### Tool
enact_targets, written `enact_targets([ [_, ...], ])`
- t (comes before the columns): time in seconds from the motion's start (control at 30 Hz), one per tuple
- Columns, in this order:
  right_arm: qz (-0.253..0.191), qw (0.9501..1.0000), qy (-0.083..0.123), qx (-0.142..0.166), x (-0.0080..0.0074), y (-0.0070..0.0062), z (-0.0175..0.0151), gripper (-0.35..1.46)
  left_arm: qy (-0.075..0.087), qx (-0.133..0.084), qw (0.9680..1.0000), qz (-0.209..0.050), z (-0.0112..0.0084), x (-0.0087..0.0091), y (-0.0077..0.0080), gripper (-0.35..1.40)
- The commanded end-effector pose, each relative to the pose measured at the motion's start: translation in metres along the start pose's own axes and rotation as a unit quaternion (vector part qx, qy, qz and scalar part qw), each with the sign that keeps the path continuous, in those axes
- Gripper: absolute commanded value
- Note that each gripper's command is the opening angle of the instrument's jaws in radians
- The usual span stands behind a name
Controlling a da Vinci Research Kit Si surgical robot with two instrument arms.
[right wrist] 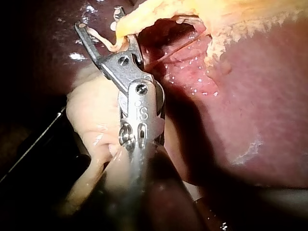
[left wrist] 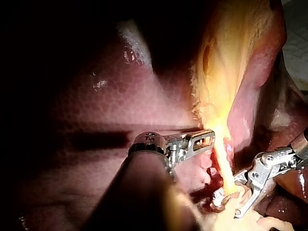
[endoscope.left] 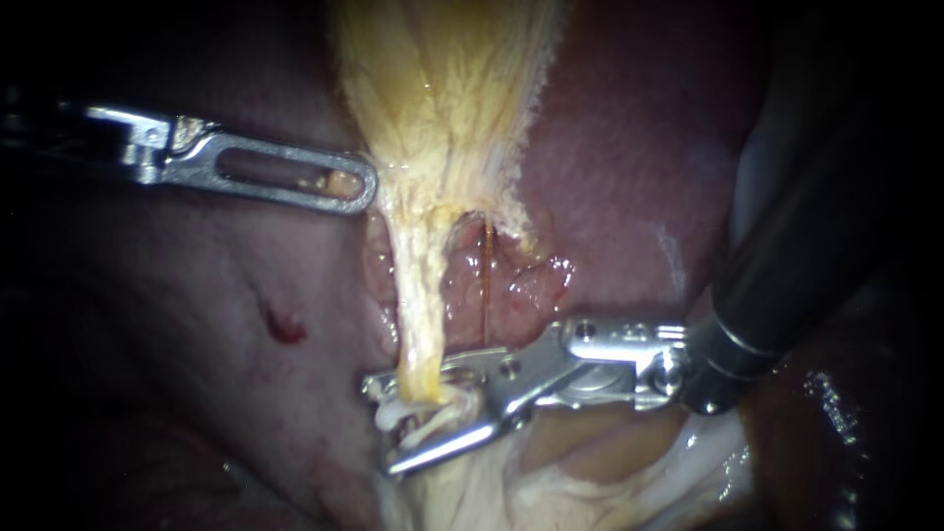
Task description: Clipping second clip left tube
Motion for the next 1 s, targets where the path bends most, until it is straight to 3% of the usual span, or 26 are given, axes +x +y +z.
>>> enact_targets([
  [0.03,0.0,1.0,0.001,0.0,0.0001,0.0,-0.0002,0.17,0.0,0.0,1.0,0.0,0.0,0.0,0.0,-0.35],
  [0.13,0.001,1.0,0.001,0.002,0.0002,-0.0002,-0.0009,-0.18,0.0,0.0,1.0,0.0,0.0,0.0,0.0001,-0.35],
  [0.23,0.001,1.0,0.001,0.002,0.0003,-0.0002,-0.001,-0.35,0.0,0.0,1.0,0.0,0.0001,0.0,0.0001,-0.35],
  [0.43,0.044,0.999,0.004,0.006,0.0001,-0.0003,-0.0011,-0.35,0.0,0.0,1.0,0.0,0.0001,-0.0001,0.0002,-0.35],
  [1.0,0.044,0.999,0.004,0.01,-0.0001,-0.0002,-0.0016,-0.35,0.0,0.0,1.0,0.0,0.0001,-0.0001,0.0005,-0.35],
])
